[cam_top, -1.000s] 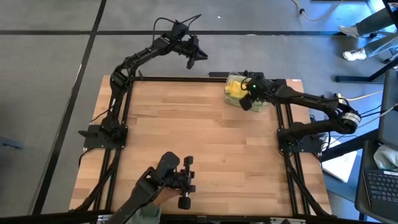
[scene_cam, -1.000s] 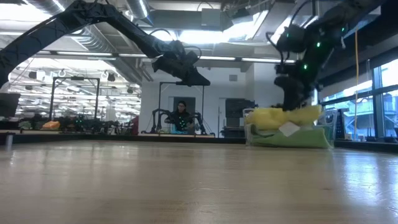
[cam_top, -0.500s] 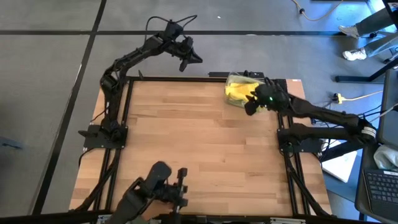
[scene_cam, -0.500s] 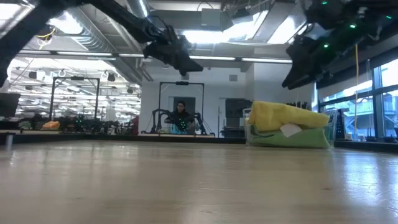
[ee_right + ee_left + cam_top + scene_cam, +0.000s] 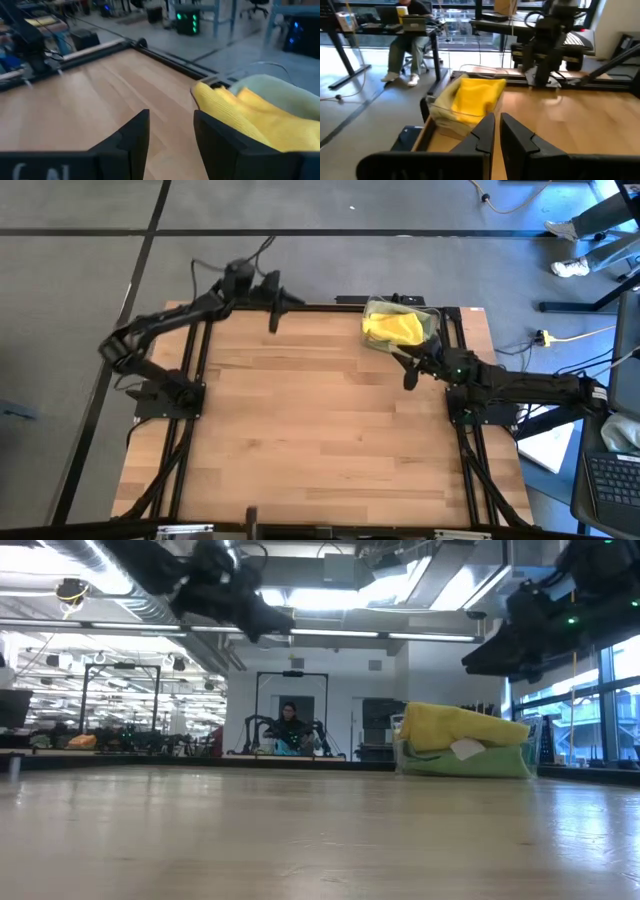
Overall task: Fold microfiber towels
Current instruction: Return to Home Position
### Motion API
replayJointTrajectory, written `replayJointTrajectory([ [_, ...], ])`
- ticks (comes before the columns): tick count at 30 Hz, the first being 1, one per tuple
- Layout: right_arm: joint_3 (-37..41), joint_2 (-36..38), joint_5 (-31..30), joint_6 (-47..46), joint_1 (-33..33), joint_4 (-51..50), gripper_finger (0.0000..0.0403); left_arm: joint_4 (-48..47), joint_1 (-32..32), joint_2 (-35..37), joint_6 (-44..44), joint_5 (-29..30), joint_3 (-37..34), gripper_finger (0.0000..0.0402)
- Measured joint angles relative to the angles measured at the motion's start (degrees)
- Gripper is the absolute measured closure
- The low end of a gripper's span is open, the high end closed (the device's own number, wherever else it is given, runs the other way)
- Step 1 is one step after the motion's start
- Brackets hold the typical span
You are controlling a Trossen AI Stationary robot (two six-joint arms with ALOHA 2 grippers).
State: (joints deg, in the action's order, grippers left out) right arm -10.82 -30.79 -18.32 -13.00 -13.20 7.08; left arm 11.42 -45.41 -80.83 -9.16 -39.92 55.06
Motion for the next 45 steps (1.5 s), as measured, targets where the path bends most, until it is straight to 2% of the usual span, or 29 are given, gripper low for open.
replayJointTrajectory([
  [9, 8.4, 6.4, -0.1, 5.7, 2.1, 9.7, 0.0247, 1.1, 10.0, 19.1, 0.0, 16.4, -17.7, 0.0382],
  [17, 10.4, 9.1, 0.3, 7.7, 2.0, 11.2, 0.0247, 18.7, 14.2, 33.1, 4.4, 24.7, -36.4, 0.0382],
  [20, 10.4, 9.1, 0.3, 7.8, 2.0, 10.3, 0.0247, 22.8, 14.0, 34.6, 4.5, 26.6, -39.7, 0.0382],
  [29, 10.4, 9.1, 0.4, 4.5, 2.0, 7.1, 0.0247, 23.4, 13.2, 34.8, 9.3, 27.3, -44.1, 0.0382],
  [32, 10.4, 9.0, 1.0, 3.6, 2.0, 7.0, 0.0247, 25.2, 14.3, 34.9, 12.0, 30.6, -46.9, 0.0382],
  [39, 10.4, 8.8, 8.7, 4.1, 2.0, 6.9, 0.0247, 34.9, 18.1, 35.0, 15.2, 36.8, -54.5, 0.0382],
  [45, 10.4, 8.8, 13.7, 4.3, 2.0, 8.5, 0.0247, 32.7, 21.2, 35.8, 15.7, 37.7, -54.6, 0.0382],
])
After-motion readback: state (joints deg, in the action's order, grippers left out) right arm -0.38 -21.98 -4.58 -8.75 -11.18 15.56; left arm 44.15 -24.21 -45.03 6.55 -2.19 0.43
